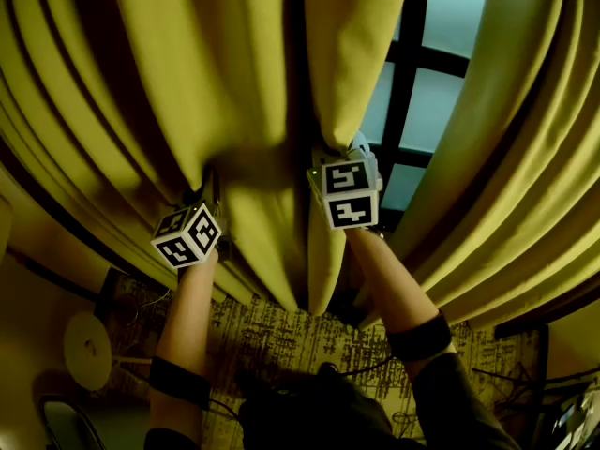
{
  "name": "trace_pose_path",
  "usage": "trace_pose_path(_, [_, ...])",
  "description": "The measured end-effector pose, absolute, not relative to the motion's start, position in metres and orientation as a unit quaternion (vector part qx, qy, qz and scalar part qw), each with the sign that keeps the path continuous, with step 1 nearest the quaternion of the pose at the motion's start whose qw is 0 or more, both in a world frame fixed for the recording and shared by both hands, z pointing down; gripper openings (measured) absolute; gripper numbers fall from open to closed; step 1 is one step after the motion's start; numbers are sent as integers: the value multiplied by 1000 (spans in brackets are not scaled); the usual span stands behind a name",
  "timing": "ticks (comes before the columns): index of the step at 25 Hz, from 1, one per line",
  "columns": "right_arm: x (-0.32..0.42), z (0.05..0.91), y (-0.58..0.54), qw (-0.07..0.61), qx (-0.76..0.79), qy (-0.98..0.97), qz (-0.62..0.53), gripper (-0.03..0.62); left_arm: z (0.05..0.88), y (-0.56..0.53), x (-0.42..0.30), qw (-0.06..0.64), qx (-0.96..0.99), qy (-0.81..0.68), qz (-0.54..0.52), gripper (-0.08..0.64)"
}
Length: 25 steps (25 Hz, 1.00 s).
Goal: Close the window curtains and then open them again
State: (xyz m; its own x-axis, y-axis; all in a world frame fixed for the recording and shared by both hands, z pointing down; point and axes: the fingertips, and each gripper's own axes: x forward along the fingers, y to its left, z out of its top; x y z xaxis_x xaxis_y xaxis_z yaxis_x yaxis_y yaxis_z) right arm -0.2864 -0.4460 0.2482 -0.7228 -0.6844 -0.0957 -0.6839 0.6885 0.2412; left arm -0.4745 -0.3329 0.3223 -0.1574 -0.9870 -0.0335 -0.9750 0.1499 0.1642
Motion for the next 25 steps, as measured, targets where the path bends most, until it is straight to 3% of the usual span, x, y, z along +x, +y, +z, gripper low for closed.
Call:
trace_pose_path(16, [-436,241,-382,23,377,-913,-151,37,300,-304,-584,52,694,-709,-111,4])
trace_pose_path(25, [-507,224,-375,16,377,-911,-163,37,275,-294,-645,22,706,-697,-121,3])
